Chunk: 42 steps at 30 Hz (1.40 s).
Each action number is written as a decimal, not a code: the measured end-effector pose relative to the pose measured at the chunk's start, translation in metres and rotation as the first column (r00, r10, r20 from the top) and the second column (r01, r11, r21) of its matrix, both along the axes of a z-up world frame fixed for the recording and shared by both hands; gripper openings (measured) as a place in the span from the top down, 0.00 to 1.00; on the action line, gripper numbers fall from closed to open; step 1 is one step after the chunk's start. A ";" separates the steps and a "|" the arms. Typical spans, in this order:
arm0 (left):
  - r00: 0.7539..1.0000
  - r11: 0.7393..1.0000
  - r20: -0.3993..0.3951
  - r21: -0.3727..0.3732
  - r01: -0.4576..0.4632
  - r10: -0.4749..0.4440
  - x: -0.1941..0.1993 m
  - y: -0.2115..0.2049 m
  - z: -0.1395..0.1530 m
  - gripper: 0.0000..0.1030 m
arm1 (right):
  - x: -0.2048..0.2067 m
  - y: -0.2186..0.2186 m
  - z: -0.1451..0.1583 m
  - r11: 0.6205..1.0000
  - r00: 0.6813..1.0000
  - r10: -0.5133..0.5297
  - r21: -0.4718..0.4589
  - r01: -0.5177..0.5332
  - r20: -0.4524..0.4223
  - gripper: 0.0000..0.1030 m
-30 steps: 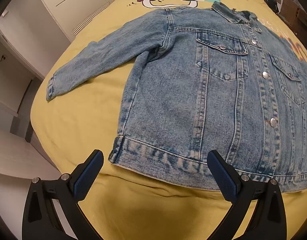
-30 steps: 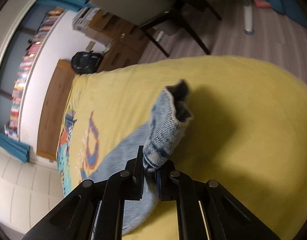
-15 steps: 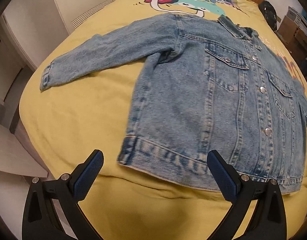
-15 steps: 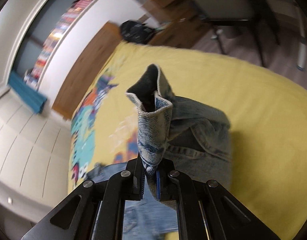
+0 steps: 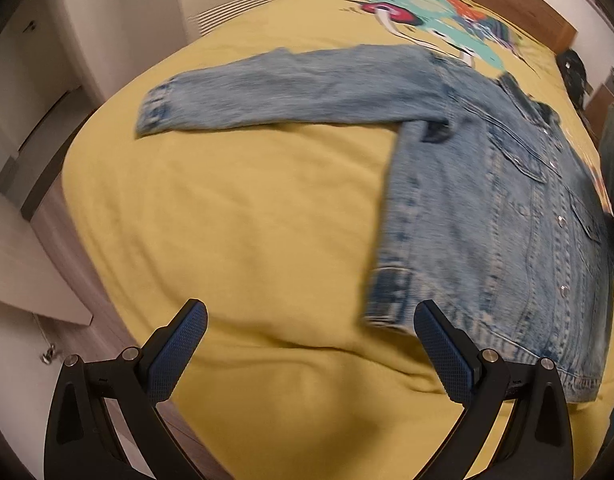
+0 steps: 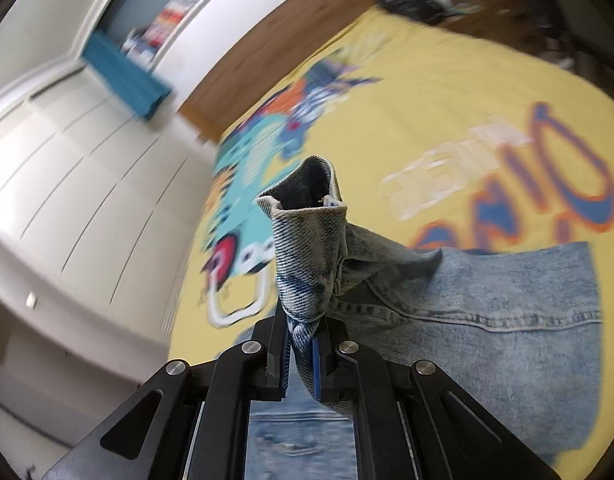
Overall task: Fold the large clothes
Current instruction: 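Lift the sleeve cuff with the right tool and carry it across the jacket front, then lay the sleeve on the jacket front and open the right tool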
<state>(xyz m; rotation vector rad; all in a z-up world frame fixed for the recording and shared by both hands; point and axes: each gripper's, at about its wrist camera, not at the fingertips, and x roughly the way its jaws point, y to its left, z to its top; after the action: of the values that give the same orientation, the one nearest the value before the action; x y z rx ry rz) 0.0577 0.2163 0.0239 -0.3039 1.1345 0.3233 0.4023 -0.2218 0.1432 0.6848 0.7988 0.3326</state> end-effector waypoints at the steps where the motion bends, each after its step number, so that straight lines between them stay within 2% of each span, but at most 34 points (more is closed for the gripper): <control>1: 1.000 1.000 -0.003 -0.002 -0.013 0.013 -0.003 0.005 -0.001 0.01 | 0.000 0.017 -0.002 1.000 1.000 0.027 -0.003 -0.027 0.004 0.92; 3: 0.999 0.999 -0.012 -0.010 -0.037 0.037 -0.009 0.015 -0.004 0.01 | 0.002 0.053 -0.007 0.996 0.996 0.083 -0.014 -0.083 0.009 0.92; 4: 0.999 0.999 -0.018 -0.014 -0.049 0.048 -0.011 0.020 -0.006 0.01 | 0.001 0.088 -0.015 0.989 0.990 0.142 -0.038 -0.141 0.006 0.92; 5: 0.998 0.998 -0.024 -0.016 -0.057 0.057 -0.013 0.023 -0.007 0.01 | 0.001 0.088 -0.015 0.989 0.990 0.142 -0.038 -0.141 0.006 0.92; 7: 0.997 0.998 -0.031 -0.020 -0.067 0.066 -0.016 0.027 -0.010 0.01 | -0.003 0.117 -0.026 0.979 0.982 0.189 -0.081 -0.189 -0.009 0.92; 11: 0.996 0.997 -0.041 -0.019 -0.077 0.076 -0.020 0.031 -0.014 0.01 | -0.020 0.177 -0.064 0.939 0.957 0.284 -0.186 -0.290 -0.059 0.91; 14: 0.996 0.996 -0.050 -0.023 -0.081 0.080 -0.022 0.033 -0.019 0.01 | -0.035 0.213 -0.097 0.884 0.932 0.343 -0.297 -0.361 -0.114 0.91; 15: 0.995 0.996 -0.054 -0.023 -0.082 0.080 -0.022 0.033 -0.021 0.01 | -0.044 0.228 -0.120 0.847 0.916 0.372 -0.350 -0.401 -0.149 0.91; 16: 0.995 0.996 -0.057 -0.025 -0.083 0.082 -0.021 0.033 -0.022 0.01 | -0.044 0.228 -0.120 0.847 0.916 0.372 -0.350 -0.401 -0.149 0.91; 19: 0.995 0.996 -0.066 -0.026 -0.082 0.080 -0.021 0.032 -0.025 0.01 | -0.058 0.248 -0.146 0.780 0.895 0.402 -0.440 -0.444 -0.192 0.90; 24: 0.996 0.997 -0.062 -0.015 -0.070 0.069 -0.019 0.028 -0.023 0.01 | -0.063 0.257 -0.164 0.701 0.880 0.416 -0.535 -0.472 -0.231 0.87; 25: 0.996 0.998 -0.058 -0.009 -0.068 0.067 -0.018 0.027 -0.022 0.01 | -0.063 0.257 -0.164 0.694 0.879 0.417 -0.543 -0.472 -0.231 0.87; 27: 0.997 0.998 -0.049 0.000 -0.064 0.064 -0.017 0.024 -0.018 0.01 | -0.066 0.257 -0.166 0.691 0.877 0.416 -0.543 -0.477 -0.241 0.78; 28: 0.997 0.998 -0.046 0.002 -0.062 0.063 -0.015 0.024 -0.017 0.01 | -0.064 0.260 -0.166 0.691 0.873 0.421 -0.535 -0.485 -0.247 0.67; 29: 0.997 0.998 -0.042 0.004 -0.060 0.060 -0.015 0.022 -0.016 0.01 | -0.066 0.260 -0.165 0.695 0.867 0.432 -0.522 -0.495 -0.247 0.61; 32: 0.998 0.999 -0.029 0.019 -0.048 0.048 -0.012 0.018 -0.011 0.01 | -0.075 0.266 -0.159 0.679 0.857 0.452 -0.528 -0.510 -0.246 0.53; 34: 0.999 0.999 -0.016 0.024 -0.040 0.041 -0.011 0.015 -0.007 0.01 | -0.080 0.270 -0.155 0.682 0.852 0.466 -0.515 -0.519 -0.240 0.50; 42: 1.000 0.999 -0.012 0.026 0.028 -0.028 0.011 0.000 0.000 0.01 | -0.102 0.255 -0.130 0.697 0.845 0.506 -0.494 -0.520 -0.174 0.48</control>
<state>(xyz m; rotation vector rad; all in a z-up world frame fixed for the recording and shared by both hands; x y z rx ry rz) 0.0686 0.2161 0.0240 -0.2630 1.1444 0.3151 0.3003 0.0335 0.0130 -0.0755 1.0497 0.5854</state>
